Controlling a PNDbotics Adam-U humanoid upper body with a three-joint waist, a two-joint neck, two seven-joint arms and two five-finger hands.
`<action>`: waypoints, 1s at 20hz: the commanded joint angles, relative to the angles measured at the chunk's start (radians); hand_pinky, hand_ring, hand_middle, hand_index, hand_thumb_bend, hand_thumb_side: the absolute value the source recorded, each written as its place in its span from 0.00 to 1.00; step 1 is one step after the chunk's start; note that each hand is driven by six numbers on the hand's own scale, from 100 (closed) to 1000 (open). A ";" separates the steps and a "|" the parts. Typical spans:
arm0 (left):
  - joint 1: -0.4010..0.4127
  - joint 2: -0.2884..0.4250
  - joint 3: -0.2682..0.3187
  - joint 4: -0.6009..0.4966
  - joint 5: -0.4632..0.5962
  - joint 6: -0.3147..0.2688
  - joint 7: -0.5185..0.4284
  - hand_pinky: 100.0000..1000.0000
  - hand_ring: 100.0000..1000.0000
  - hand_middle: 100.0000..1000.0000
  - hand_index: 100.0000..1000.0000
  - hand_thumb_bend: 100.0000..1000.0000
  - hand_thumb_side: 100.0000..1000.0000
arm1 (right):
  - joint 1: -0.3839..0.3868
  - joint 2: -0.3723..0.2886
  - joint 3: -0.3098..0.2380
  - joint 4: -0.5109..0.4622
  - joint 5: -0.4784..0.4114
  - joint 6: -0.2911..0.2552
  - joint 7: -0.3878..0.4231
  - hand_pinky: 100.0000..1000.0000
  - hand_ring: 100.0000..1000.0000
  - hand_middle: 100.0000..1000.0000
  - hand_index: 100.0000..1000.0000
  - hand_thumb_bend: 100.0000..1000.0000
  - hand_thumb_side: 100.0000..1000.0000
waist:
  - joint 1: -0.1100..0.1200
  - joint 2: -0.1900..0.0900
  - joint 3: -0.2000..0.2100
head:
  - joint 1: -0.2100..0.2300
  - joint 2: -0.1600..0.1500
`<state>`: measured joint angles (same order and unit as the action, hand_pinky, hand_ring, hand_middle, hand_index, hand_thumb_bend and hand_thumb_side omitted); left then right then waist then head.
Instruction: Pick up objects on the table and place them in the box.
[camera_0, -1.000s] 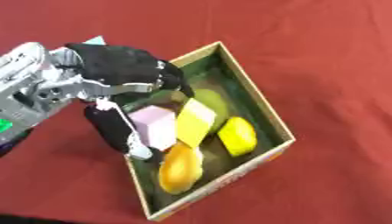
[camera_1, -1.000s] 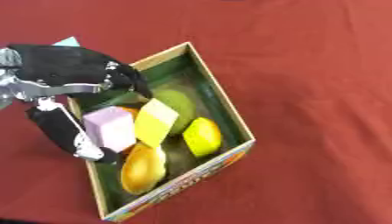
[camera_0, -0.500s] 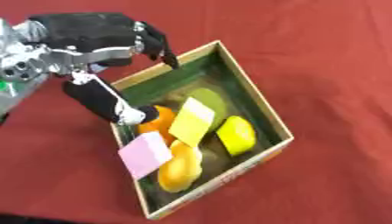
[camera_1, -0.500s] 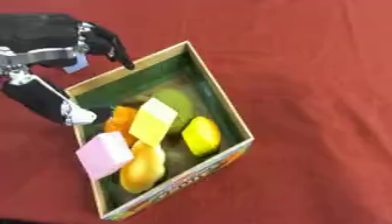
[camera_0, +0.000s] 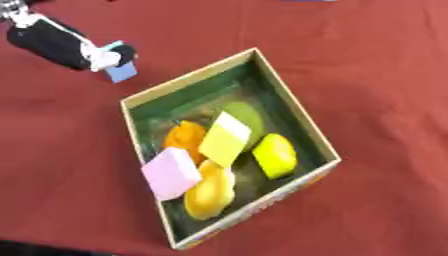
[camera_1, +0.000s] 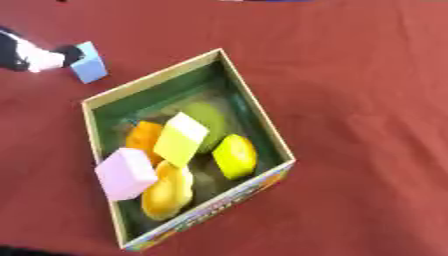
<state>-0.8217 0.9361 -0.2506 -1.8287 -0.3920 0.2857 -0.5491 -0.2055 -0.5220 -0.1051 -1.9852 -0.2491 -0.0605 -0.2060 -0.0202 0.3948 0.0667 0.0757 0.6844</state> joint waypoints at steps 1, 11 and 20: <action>-0.033 0.005 0.018 0.069 -0.001 0.024 -0.001 0.81 0.73 0.72 0.85 0.33 0.21 | -0.003 -0.018 -0.010 -0.015 0.003 -0.003 -0.004 0.82 0.78 0.66 0.81 0.00 0.70 | -0.001 -0.019 -0.001 | 0.009 -0.013; -0.135 -0.078 -0.031 0.313 -0.118 0.012 -0.114 0.83 0.76 0.75 0.85 0.48 0.27 | -0.008 -0.014 -0.005 -0.015 0.009 -0.002 -0.002 0.82 0.78 0.66 0.81 0.00 0.70 | -0.015 0.003 -0.003 | 0.032 -0.035; -0.197 -0.137 -0.014 0.534 -0.230 -0.052 -0.131 0.84 0.79 0.77 0.86 0.52 0.25 | -0.011 -0.009 -0.003 -0.015 0.012 0.002 -0.002 0.82 0.78 0.66 0.81 0.00 0.71 | -0.016 0.017 -0.002 | 0.029 -0.051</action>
<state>-0.9977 0.7841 -0.2825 -1.3134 -0.6057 0.2450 -0.6832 -0.2105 -0.5147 -0.1040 -1.9852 -0.2407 -0.0599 -0.2073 -0.0385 0.4321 0.0632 0.1042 0.6489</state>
